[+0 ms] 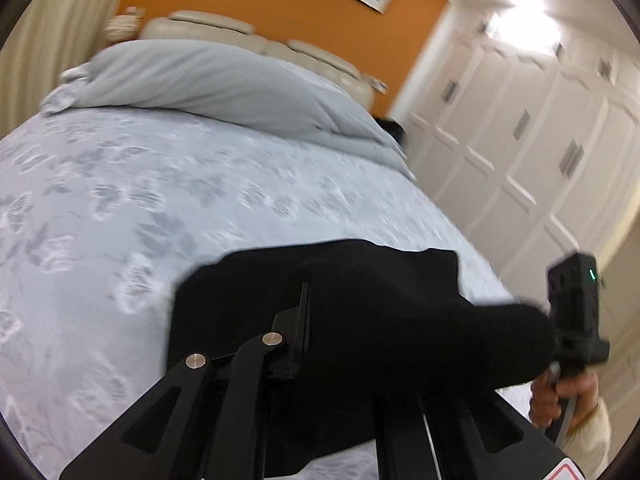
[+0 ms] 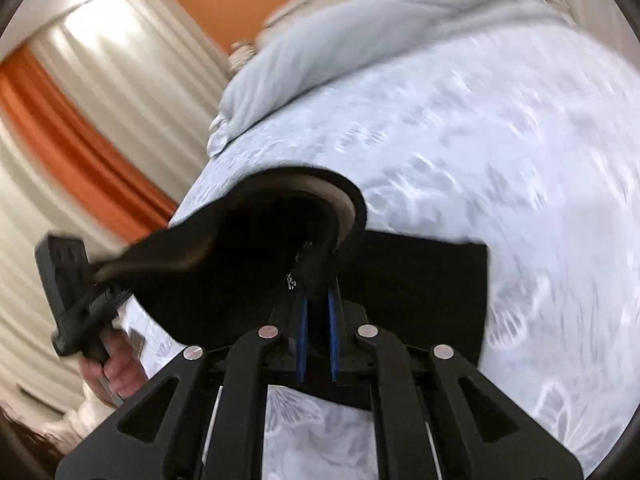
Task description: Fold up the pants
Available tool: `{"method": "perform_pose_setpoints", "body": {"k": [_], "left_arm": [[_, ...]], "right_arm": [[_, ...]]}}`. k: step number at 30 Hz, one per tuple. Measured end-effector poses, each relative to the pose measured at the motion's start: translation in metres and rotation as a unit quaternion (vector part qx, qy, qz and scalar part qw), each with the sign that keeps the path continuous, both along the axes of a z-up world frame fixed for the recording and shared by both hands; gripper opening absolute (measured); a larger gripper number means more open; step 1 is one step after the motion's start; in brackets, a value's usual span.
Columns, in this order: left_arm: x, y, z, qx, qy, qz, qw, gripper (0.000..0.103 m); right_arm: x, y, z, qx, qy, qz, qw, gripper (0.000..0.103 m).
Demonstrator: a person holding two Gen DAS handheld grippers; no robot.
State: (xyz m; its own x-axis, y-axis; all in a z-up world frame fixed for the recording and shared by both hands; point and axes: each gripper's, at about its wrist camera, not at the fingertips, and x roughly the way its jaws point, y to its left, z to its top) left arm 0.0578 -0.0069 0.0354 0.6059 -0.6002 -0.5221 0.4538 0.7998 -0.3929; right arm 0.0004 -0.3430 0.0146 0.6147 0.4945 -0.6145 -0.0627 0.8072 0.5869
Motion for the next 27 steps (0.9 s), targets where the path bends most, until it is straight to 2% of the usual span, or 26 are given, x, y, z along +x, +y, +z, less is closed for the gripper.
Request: {"method": "perform_pose_setpoints", "body": {"k": [1,2,3,4,5,6,7,8,10,11,12,13,15,16,17,18,19,20,23,24,26,27], "left_arm": [[-0.004,-0.014,-0.005,0.005,0.001,-0.013,0.9999,0.006],[-0.007,-0.027,-0.012,0.006,0.005,-0.024,0.9997,0.022],[-0.009,-0.044,-0.023,0.012,0.021,-0.043,0.9988,0.072],[-0.010,-0.060,-0.033,0.030,0.038,-0.056,0.9973,0.090],[-0.015,-0.076,-0.047,0.052,0.048,-0.068,0.9952,0.089],[-0.022,-0.084,-0.054,0.070,0.045,-0.078,0.9935,0.087],[-0.028,-0.086,-0.056,0.077,0.041,-0.085,0.9926,0.087],[-0.038,-0.083,-0.053,0.074,0.033,-0.097,0.9920,0.087],[-0.051,-0.065,-0.040,0.053,0.020,-0.103,0.9930,0.089],[-0.054,-0.056,-0.035,0.043,0.012,-0.102,0.9938,0.089],[-0.057,-0.044,-0.027,0.034,0.000,-0.093,0.9951,0.092],[-0.057,-0.032,-0.020,0.032,-0.015,-0.071,0.9968,0.092],[-0.046,-0.012,-0.011,0.045,-0.029,-0.013,0.9985,0.092],[-0.036,0.000,-0.010,0.050,-0.027,0.024,0.9981,0.092],[-0.026,0.014,-0.011,0.054,-0.022,0.067,0.9960,0.092],[-0.016,0.024,-0.012,0.059,-0.014,0.099,0.9932,0.092],[-0.007,0.035,-0.014,0.061,-0.003,0.130,0.9896,0.092],[0.004,0.050,-0.017,0.058,0.011,0.164,0.9847,0.092],[0.021,0.078,-0.018,0.043,0.032,0.222,0.9735,0.092],[0.024,0.085,-0.018,0.035,0.035,0.235,0.9708,0.092],[0.030,0.084,-0.022,0.044,0.041,0.235,0.9701,0.092],[0.029,0.084,-0.025,0.052,0.042,0.234,0.9699,0.092]], "right_arm": [[0.003,-0.005,-0.004,-0.011,0.003,-0.011,1.000,0.008],[0.004,-0.012,-0.016,-0.032,0.019,-0.029,0.999,0.012],[0.008,-0.019,-0.037,-0.071,0.062,-0.052,0.994,0.015],[0.014,-0.023,-0.058,-0.118,0.111,-0.071,0.984,0.016],[0.016,-0.028,-0.070,-0.179,0.159,-0.101,0.966,0.016],[0.012,-0.037,-0.068,-0.221,0.170,-0.136,0.951,0.016],[0.007,-0.040,-0.056,-0.206,0.144,-0.144,0.957,0.016],[-0.003,-0.042,-0.033,-0.165,0.094,-0.146,0.971,0.016],[-0.018,-0.036,-0.001,-0.098,0.023,-0.123,0.987,0.020],[-0.020,-0.025,0.005,-0.064,0.006,-0.091,0.994,0.042],[-0.018,-0.018,0.003,-0.053,0.006,-0.073,0.996,0.054],[-0.014,-0.004,-0.005,-0.056,0.016,-0.045,0.997,0.061],[0.006,0.024,-0.025,-0.112,0.049,-0.007,0.992,0.061],[0.018,0.047,-0.044,-0.154,0.074,0.022,0.985,0.056],[0.024,0.057,-0.056,-0.164,0.084,0.038,0.982,0.040],[0.033,0.072,-0.071,-0.188,0.095,0.049,0.976,0.034],[0.035,0.078,-0.071,-0.207,0.089,0.053,0.973,0.025],[0.039,0.078,-0.065,-0.221,0.077,0.049,0.971,0.021],[0.031,0.070,0.001,-0.223,-0.022,0.004,0.974,0.020],[0.030,0.065,0.009,-0.230,-0.036,-0.010,0.973,0.021],[0.039,0.048,-0.012,-0.233,-0.005,-0.035,0.972,0.027],[0.052,0.037,-0.048,-0.244,0.071,-0.038,0.966,0.027]]}}
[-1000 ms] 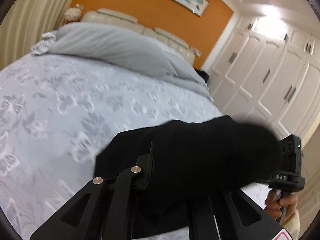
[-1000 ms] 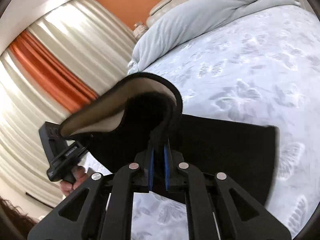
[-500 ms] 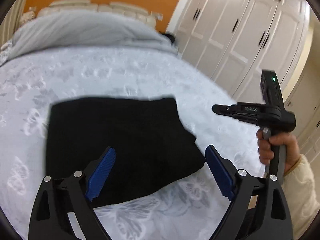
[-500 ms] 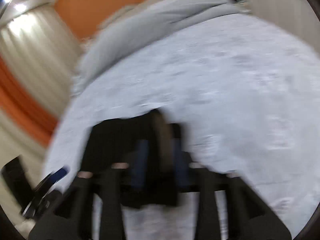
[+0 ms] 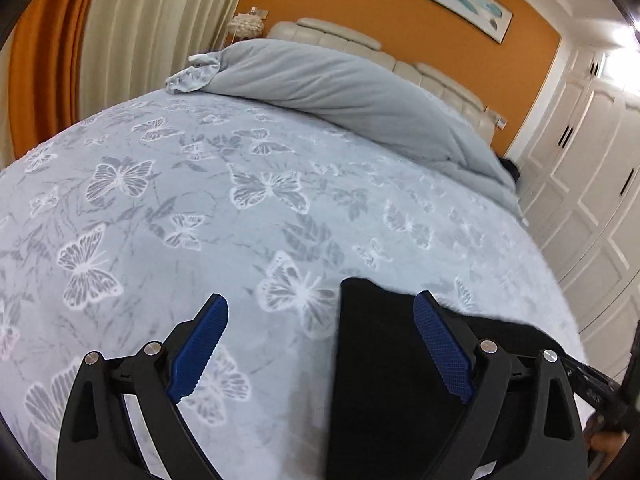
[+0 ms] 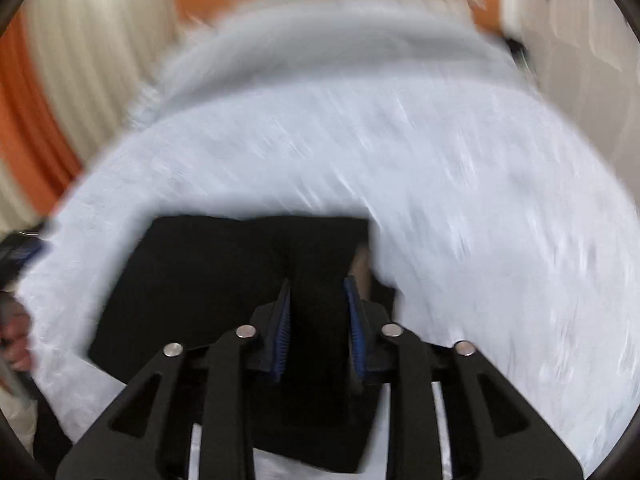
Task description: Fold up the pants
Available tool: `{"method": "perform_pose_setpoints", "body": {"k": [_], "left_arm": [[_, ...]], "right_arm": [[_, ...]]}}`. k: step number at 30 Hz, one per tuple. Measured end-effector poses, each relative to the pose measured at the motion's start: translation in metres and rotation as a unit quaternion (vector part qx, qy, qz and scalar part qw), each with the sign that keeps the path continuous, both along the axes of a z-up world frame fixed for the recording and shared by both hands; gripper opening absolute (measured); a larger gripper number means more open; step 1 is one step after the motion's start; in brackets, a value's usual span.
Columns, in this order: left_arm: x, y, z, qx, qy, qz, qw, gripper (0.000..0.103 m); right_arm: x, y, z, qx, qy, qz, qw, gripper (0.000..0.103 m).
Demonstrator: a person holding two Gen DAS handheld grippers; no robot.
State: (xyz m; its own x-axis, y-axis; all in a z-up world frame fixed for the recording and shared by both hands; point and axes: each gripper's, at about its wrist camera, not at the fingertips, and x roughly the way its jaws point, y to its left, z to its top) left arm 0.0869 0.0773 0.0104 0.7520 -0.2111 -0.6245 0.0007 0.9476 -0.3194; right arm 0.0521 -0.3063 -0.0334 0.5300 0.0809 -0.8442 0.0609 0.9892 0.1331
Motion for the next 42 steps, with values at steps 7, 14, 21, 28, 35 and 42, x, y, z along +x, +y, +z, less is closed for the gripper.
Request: {"method": "perform_pose_setpoints", "body": {"k": [7,14,21,28,35,42], "left_arm": [[0.006,-0.022,-0.027,0.030,0.063,-0.049,0.9964,0.092],[0.008,-0.050,-0.081,0.025,0.166,-0.095,0.9812,0.092],[0.019,-0.060,-0.115,-0.073,0.212,-0.130,0.9657,0.087],[-0.007,-0.028,-0.069,-0.110,0.187,-0.190,0.9575,0.032],[-0.057,0.004,-0.086,0.048,0.184,-0.148,0.9706,0.071],[-0.078,-0.007,-0.072,0.056,0.158,-0.172,0.9708,0.085]], "right_arm": [[-0.032,-0.011,0.024,0.033,-0.058,-0.022,0.998,0.066],[-0.025,-0.022,-0.034,0.070,0.046,-0.018,0.996,0.070],[-0.027,-0.045,-0.063,0.239,0.058,-0.056,0.968,0.050],[-0.076,-0.003,0.016,0.273,-0.033,0.044,0.960,0.033],[-0.105,0.028,-0.054,0.212,0.076,0.003,0.974,0.068],[-0.098,0.038,-0.046,0.230,0.067,-0.020,0.971,0.076]]}}
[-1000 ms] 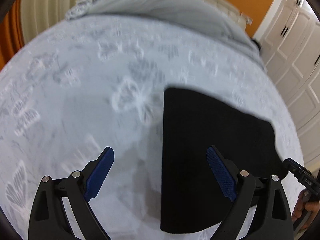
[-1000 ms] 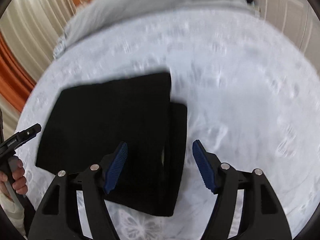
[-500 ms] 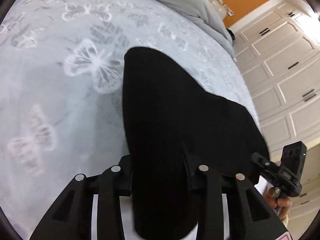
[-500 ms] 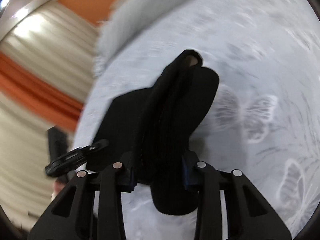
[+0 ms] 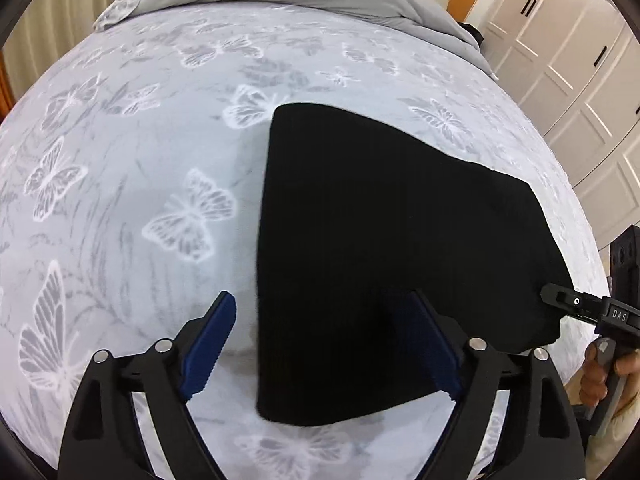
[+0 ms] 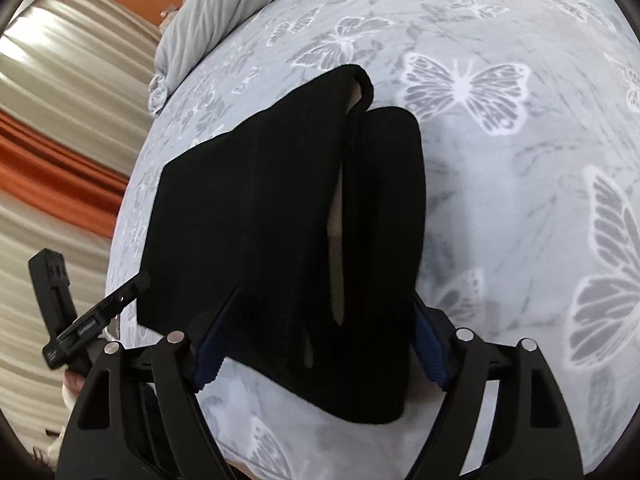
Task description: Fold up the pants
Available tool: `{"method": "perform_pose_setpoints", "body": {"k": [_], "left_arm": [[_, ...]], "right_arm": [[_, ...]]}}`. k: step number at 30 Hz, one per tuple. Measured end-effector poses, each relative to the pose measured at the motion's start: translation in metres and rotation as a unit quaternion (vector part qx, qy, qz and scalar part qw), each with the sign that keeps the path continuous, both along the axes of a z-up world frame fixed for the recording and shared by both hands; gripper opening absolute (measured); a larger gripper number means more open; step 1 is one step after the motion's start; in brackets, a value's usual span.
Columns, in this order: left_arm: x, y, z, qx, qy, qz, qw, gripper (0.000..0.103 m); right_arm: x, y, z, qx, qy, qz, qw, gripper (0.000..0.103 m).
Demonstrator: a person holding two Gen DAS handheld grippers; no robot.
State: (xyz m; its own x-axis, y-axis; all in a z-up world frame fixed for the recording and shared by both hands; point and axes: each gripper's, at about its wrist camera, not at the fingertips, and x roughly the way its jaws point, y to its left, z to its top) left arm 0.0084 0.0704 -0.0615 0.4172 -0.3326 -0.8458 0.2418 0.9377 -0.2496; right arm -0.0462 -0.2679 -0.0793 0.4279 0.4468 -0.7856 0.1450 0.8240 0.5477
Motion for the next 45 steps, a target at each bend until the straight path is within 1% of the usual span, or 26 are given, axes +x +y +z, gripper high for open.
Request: {"method": "perform_pose_setpoints", "body": {"k": [2,4,5,6,7,8,9,10,11,12,13,14,15,18,22,27,29,33,35,38,39,40,42,43,44,45], "left_arm": [[0.009,-0.007,-0.007,-0.006,0.018,-0.001,0.9998,0.085],[0.016,-0.013,-0.023,-0.022,0.060,0.006,0.9979,0.085],[0.018,-0.013,-0.029,-0.033,0.073,0.013,0.9967,0.086],[0.018,-0.013,-0.031,-0.038,0.073,0.017,0.9964,0.088],[0.020,-0.015,-0.032,-0.041,0.068,0.021,0.9967,0.088],[0.020,-0.017,-0.032,-0.040,0.063,0.019,0.9970,0.085],[0.021,-0.019,-0.030,-0.039,0.056,0.018,0.9975,0.078],[0.021,-0.022,-0.028,-0.039,0.051,0.017,0.9978,0.075],[0.020,-0.024,-0.024,-0.034,0.044,0.018,0.9983,0.069],[0.020,-0.026,-0.024,-0.031,0.040,0.018,0.9986,0.061],[0.019,-0.026,-0.021,-0.028,0.033,0.020,0.9989,0.055],[0.018,-0.027,-0.017,-0.024,0.026,0.022,0.9991,0.044],[0.017,-0.028,-0.012,-0.018,0.019,0.021,0.9994,0.036],[0.014,-0.029,-0.001,-0.013,0.004,0.013,0.9998,0.031],[0.007,-0.032,0.015,-0.006,-0.022,0.003,0.9997,0.029],[-0.003,-0.035,0.037,0.007,-0.045,-0.006,0.9990,0.028],[-0.010,-0.035,0.048,0.017,-0.066,-0.008,0.9977,0.028],[-0.018,-0.034,0.068,0.026,-0.101,-0.009,0.9945,0.028],[-0.019,-0.033,0.080,0.028,-0.120,-0.006,0.9924,0.028],[-0.021,-0.027,0.100,0.019,-0.148,0.003,0.9888,0.028],[-0.021,-0.025,0.106,0.013,-0.155,0.007,0.9877,0.028],[-0.020,-0.025,0.115,0.009,-0.167,0.009,0.9859,0.028],[-0.017,-0.027,0.137,0.002,-0.204,0.019,0.9789,0.029],[-0.013,-0.029,0.148,0.004,-0.220,0.020,0.9752,0.029],[-0.009,-0.031,0.157,0.005,-0.236,0.019,0.9715,0.029],[-0.003,-0.032,0.172,0.001,-0.259,0.019,0.9657,0.029]], "right_arm": [[0.005,0.005,-0.005,0.000,0.006,-0.001,1.000,0.076],[0.009,0.005,-0.013,0.009,0.007,-0.009,1.000,0.076],[0.004,0.000,-0.015,0.014,0.006,-0.012,1.000,0.076],[0.005,0.000,-0.016,0.019,0.003,-0.016,1.000,0.076],[0.001,-0.002,-0.016,0.019,-0.001,-0.016,1.000,0.072],[-0.001,-0.003,-0.015,0.017,-0.009,-0.014,1.000,0.059],[-0.002,-0.003,-0.014,0.013,-0.016,-0.006,1.000,0.054],[-0.004,-0.002,-0.009,0.005,-0.026,0.003,1.000,0.046],[-0.004,-0.001,-0.007,0.001,-0.031,0.007,1.000,0.042],[-0.005,0.001,-0.002,-0.006,-0.037,0.012,0.999,0.040],[-0.005,0.003,0.000,-0.012,-0.042,0.014,0.999,0.038],[-0.006,0.005,0.003,-0.017,-0.045,0.017,0.999,0.038],[-0.007,0.007,0.005,-0.023,-0.048,0.020,0.998,0.037],[-0.009,0.012,0.016,-0.034,-0.064,0.025,0.997,0.036],[-0.011,0.015,0.035,-0.042,-0.092,0.035,0.994,0.034],[-0.012,0.031,0.061,-0.048,-0.125,0.055,0.990,0.033],[-0.013,0.039,0.070,-0.050,-0.136,0.066,0.987,0.033],[-0.014,0.052,0.085,-0.058,-0.159,0.074,0.983,0.033],[-0.014,0.058,0.096,-0.059,-0.180,0.071,0.979,0.033],[-0.012,0.059,0.117,-0.062,-0.220,0.058,0.972,0.033],[-0.011,0.058,0.128,-0.067,-0.245,0.051,0.966,0.033],[-0.010,0.058,0.135,-0.069,-0.262,0.045,0.962,0.033],[-0.002,0.051,0.155,-0.066,-0.302,0.032,0.950,0.033],[0.000,0.046,0.162,-0.062,-0.315,0.026,0.947,0.033],[0.006,0.041,0.171,-0.056,-0.328,0.019,0.943,0.033],[0.017,0.035,0.183,-0.049,-0.345,0.014,0.937,0.033]]}}
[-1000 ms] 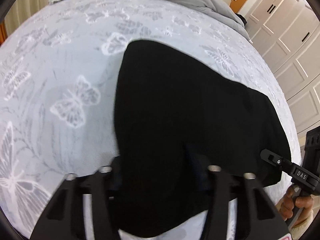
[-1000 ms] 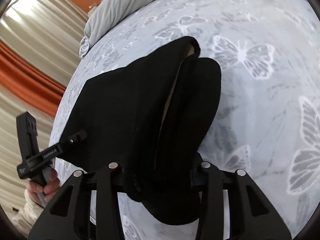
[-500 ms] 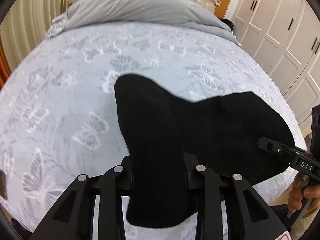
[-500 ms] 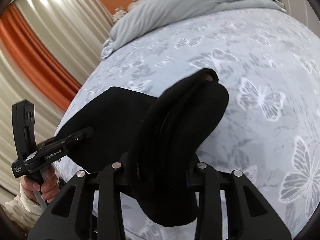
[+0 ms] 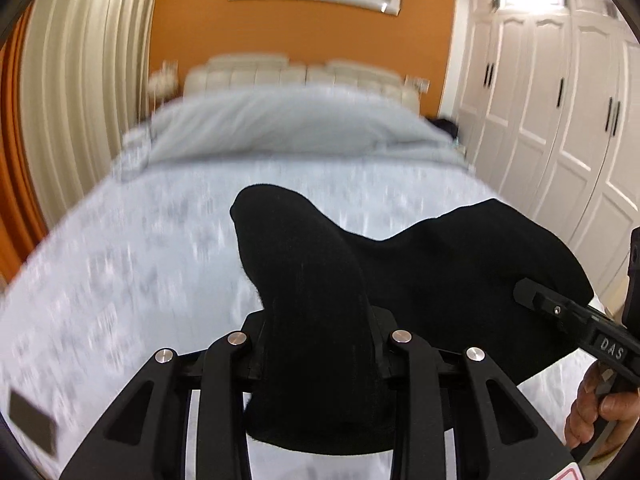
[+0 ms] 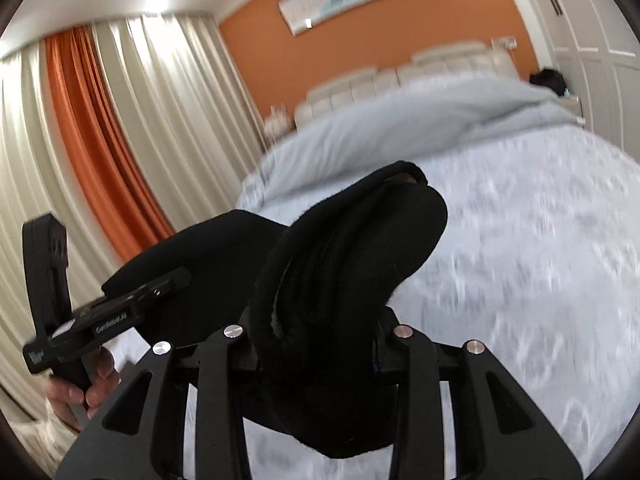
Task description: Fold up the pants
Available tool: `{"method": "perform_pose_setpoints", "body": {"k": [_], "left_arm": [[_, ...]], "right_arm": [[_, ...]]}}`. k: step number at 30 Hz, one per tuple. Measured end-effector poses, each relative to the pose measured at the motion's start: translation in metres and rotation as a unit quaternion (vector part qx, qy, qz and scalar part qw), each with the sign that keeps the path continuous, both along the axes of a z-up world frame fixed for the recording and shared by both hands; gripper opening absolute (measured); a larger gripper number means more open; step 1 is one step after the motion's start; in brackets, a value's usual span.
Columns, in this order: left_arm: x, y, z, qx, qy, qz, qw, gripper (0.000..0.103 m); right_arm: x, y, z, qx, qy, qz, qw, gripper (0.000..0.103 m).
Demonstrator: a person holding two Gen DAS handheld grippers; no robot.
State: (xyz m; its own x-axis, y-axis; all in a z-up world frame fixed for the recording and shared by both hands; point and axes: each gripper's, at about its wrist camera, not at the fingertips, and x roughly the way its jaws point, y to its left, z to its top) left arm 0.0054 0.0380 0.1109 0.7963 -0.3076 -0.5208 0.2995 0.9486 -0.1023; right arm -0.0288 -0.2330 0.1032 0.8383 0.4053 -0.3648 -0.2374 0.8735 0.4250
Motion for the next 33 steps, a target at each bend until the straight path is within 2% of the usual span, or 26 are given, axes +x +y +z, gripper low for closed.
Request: {"method": "perform_pose_setpoints", "body": {"k": [2,6,9,11,14,16,18,19,21,22,23,24,25,27,28,30,33], "left_arm": [[0.014,0.000,0.023,-0.012,-0.029,-0.004,0.9995,0.029],[0.071,-0.006,0.058,-0.025,-0.064,-0.011,0.9976,0.030],[0.117,-0.021,0.063,-0.017,-0.090,-0.011,0.9958,0.030],[0.143,-0.030,0.056,-0.009,-0.104,-0.011,0.9945,0.030],[0.190,-0.044,0.031,0.004,-0.101,-0.004,0.9948,0.032],[0.230,-0.050,-0.002,0.005,-0.076,0.005,0.9971,0.033],[0.260,-0.055,-0.042,0.018,-0.046,0.017,0.9986,0.035],[0.272,-0.057,-0.062,0.027,-0.031,0.026,0.9988,0.037],[0.301,-0.057,-0.126,0.040,0.025,0.040,0.9980,0.039],[0.313,-0.056,-0.158,0.045,0.069,0.044,0.9957,0.039],[0.318,-0.051,-0.188,0.037,0.106,0.053,0.9922,0.043],[0.316,-0.045,-0.201,0.027,0.105,0.070,0.9917,0.049],[0.308,-0.038,-0.207,0.005,0.085,0.072,0.9938,0.050],[0.307,-0.028,-0.200,-0.021,0.089,0.069,0.9934,0.050],[0.308,-0.027,-0.198,-0.022,0.091,0.074,0.9929,0.050],[0.308,-0.032,-0.198,0.002,0.093,0.077,0.9927,0.052],[0.302,-0.043,-0.191,0.055,0.061,0.087,0.9928,0.057]], "right_arm": [[0.021,-0.010,0.015,0.009,-0.020,-0.001,1.000,0.033],[0.079,-0.031,0.037,0.026,-0.045,-0.002,0.999,0.033],[0.129,-0.043,0.039,0.038,-0.050,-0.008,0.998,0.033],[0.162,-0.049,0.028,0.044,-0.048,-0.014,0.998,0.033],[0.216,-0.059,-0.011,0.057,-0.018,-0.022,0.998,0.034],[0.243,-0.063,-0.042,0.068,0.012,-0.022,0.997,0.034],[0.270,-0.066,-0.084,0.076,0.050,-0.023,0.996,0.036],[0.286,-0.067,-0.114,0.071,0.082,-0.026,0.994,0.038],[0.309,-0.068,-0.164,0.055,0.149,-0.032,0.987,0.038],[0.316,-0.067,-0.192,0.041,0.186,-0.036,0.981,0.043],[0.311,-0.068,-0.207,0.035,0.179,-0.040,0.982,0.053],[0.305,-0.069,-0.210,0.036,0.156,-0.035,0.987,0.053],[0.301,-0.073,-0.213,0.052,0.152,-0.027,0.987,0.053],[0.302,-0.076,-0.211,0.058,0.157,-0.029,0.985,0.053],[0.303,-0.074,-0.210,0.048,0.158,-0.029,0.986,0.054],[0.304,-0.071,-0.208,0.033,0.162,-0.037,0.986,0.056],[0.295,-0.072,-0.196,0.013,0.164,-0.065,0.984,0.058]]}}
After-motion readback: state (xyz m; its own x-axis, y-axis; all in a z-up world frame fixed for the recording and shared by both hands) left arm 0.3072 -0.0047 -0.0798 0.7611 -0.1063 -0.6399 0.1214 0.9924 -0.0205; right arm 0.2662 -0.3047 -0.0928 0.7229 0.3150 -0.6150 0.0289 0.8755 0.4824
